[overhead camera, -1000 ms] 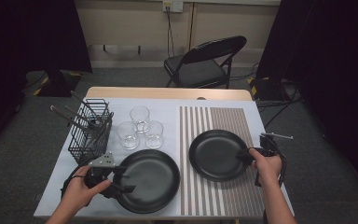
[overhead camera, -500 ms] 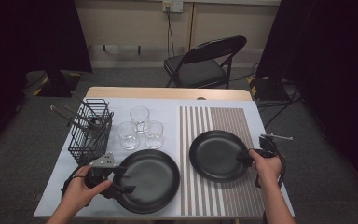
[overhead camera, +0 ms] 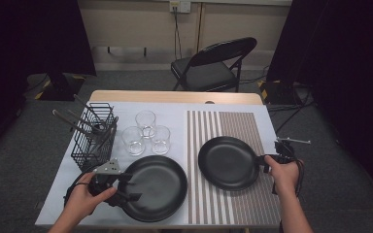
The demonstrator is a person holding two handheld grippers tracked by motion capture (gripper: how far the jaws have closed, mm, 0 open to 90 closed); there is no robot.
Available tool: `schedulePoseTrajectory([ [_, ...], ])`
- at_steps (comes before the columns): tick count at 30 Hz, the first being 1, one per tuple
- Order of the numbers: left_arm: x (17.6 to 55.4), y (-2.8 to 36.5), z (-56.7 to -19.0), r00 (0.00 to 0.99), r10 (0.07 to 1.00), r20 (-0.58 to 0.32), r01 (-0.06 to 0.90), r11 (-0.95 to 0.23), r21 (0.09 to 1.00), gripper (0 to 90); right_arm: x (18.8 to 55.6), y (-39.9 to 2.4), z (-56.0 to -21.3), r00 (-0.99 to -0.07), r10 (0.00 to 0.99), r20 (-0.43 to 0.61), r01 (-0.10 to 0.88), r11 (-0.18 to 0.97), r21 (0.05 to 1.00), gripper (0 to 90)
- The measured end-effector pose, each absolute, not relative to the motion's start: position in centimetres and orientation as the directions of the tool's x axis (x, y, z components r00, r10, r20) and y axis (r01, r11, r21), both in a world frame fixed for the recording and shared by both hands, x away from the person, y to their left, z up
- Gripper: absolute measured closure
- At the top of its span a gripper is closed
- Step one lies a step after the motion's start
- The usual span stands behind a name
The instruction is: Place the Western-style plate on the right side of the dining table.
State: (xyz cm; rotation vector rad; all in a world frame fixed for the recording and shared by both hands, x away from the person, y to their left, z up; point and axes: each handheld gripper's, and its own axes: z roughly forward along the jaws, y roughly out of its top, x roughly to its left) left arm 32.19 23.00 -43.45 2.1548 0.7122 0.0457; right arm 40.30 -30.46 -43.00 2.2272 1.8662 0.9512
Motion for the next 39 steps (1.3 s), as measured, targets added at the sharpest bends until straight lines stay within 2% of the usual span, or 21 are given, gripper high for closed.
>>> schedulePoseTrajectory([
  [9, 32.2, 23.0, -43.4, 0.838, 0.504, -0.207, 0.472, -0.481, 0.739, 17.1, 39.7, -30.8, -42.4, 0.029, 0.908, 0.418, 0.841, -0.248, 0.480, 58.7],
  [13, 32.2, 23.0, -43.3, 0.837, 0.505, -0.212, 0.474, -0.476, 0.741, 17.1, 39.6, -30.8, -42.1, -0.001, 0.917, 0.399, 0.830, -0.222, 0.511, 51.6],
  [23, 32.1, 23.1, -43.2, 0.838, 0.504, -0.208, 0.471, -0.477, 0.742, 17.1, 39.1, -30.4, -41.9, -0.061, 0.931, 0.360, 0.820, -0.159, 0.550, 41.1],
  [39, 32.2, 23.0, -43.0, 0.843, 0.495, -0.212, 0.465, -0.470, 0.750, 17.1, 38.2, -28.8, -42.2, -0.198, 0.928, 0.317, 0.796, -0.036, 0.604, 33.0],
])
